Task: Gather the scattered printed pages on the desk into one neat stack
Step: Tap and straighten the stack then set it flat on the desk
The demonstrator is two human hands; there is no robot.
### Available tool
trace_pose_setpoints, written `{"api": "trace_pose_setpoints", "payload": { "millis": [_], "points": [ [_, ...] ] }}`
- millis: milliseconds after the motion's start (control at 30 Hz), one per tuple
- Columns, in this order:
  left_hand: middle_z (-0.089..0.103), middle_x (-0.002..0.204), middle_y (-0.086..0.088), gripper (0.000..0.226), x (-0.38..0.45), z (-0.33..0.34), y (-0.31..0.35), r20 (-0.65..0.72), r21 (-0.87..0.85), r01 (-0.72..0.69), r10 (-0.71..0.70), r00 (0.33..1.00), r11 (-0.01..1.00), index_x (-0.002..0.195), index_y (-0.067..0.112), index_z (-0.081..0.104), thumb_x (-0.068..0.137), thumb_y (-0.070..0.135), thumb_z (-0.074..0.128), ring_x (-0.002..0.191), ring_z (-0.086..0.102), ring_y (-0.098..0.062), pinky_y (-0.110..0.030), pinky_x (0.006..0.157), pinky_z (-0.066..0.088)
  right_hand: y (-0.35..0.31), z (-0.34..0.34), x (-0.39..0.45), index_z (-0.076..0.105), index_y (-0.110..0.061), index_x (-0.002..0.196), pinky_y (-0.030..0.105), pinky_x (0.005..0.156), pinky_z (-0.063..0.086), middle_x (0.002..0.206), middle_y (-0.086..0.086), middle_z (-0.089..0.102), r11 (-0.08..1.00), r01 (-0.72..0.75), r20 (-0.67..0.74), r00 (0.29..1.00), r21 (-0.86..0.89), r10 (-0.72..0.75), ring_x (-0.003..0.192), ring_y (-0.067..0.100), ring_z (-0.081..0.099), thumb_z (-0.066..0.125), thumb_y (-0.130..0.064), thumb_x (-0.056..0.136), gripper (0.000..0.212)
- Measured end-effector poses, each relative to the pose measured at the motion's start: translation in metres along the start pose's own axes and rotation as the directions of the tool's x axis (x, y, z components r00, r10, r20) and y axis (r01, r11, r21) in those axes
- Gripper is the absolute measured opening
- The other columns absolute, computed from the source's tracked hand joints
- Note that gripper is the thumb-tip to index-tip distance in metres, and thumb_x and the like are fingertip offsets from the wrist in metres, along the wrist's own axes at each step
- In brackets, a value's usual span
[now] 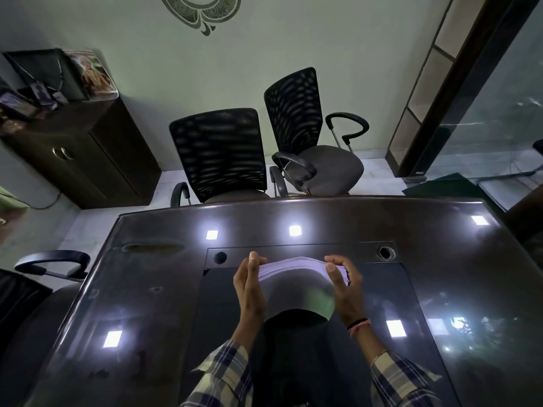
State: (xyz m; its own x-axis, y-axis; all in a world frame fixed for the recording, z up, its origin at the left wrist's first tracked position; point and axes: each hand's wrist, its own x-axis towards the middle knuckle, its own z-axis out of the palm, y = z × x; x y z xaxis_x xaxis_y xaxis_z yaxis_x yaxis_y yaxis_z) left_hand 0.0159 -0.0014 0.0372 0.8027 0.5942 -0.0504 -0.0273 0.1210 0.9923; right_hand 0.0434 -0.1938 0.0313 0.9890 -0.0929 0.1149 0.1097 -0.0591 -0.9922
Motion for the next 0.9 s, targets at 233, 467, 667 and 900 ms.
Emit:
{"api": "trace_pose_setpoints", "payload": {
  "millis": [233,467,667,900],
  "points": [
    [0.064,0.075,-0.014,0.064,0.001,0.004,0.0,-0.034,-0.026,0.0,-0.001,0.999,1.0,0.079,0.0,0.067,0.095,0.06,0.052,0.069,0.058,-0.025,-0.038,0.068,0.047,0.004,0.001,-0.002,0.07,-0.019,0.095,0.018,0.081,0.05,0.096,-0.009,0.073,1.0,-0.005,-0.053,0.999,-0.009,0.005,0.093,0.009,0.067,0.062,-0.052,0.081,0.037],
    [0.06,0.067,0.002,0.033,0.0,0.002,-0.005,-0.034,0.078,0.016,-0.014,0.999,0.997,0.074,0.009,0.066,0.084,0.04,0.068,0.066,0.054,-0.011,-0.03,0.065,0.045,0.009,0.007,-0.007,0.072,-0.014,0.079,0.022,0.074,0.052,0.079,0.001,0.074,0.998,-0.049,-0.084,0.995,0.041,0.053,0.076,0.01,0.067,0.069,-0.043,0.081,0.029],
    [0.07,0.075,-0.002,0.019,-0.005,0.001,-0.007,0.007,0.126,0.004,-0.005,1.0,0.992,0.083,0.012,0.068,0.094,0.025,0.076,0.069,0.062,-0.011,-0.027,0.066,0.054,0.003,0.009,-0.002,0.072,-0.016,0.081,0.02,0.073,0.052,0.079,-0.005,0.073,0.998,-0.056,-0.108,0.992,0.024,0.059,0.077,0.009,0.066,0.069,-0.031,0.086,0.016],
    [0.067,0.075,0.001,0.023,-0.004,0.003,0.001,-0.01,0.099,0.007,-0.006,1.0,0.995,0.085,0.013,0.067,0.093,0.033,0.075,0.069,0.061,-0.008,-0.022,0.066,0.051,0.002,0.011,0.005,0.071,-0.017,0.08,0.016,0.073,0.049,0.08,-0.007,0.072,0.993,-0.109,-0.097,0.989,0.042,0.113,0.078,0.005,0.064,0.069,-0.014,0.093,0.014]
  ]
}}
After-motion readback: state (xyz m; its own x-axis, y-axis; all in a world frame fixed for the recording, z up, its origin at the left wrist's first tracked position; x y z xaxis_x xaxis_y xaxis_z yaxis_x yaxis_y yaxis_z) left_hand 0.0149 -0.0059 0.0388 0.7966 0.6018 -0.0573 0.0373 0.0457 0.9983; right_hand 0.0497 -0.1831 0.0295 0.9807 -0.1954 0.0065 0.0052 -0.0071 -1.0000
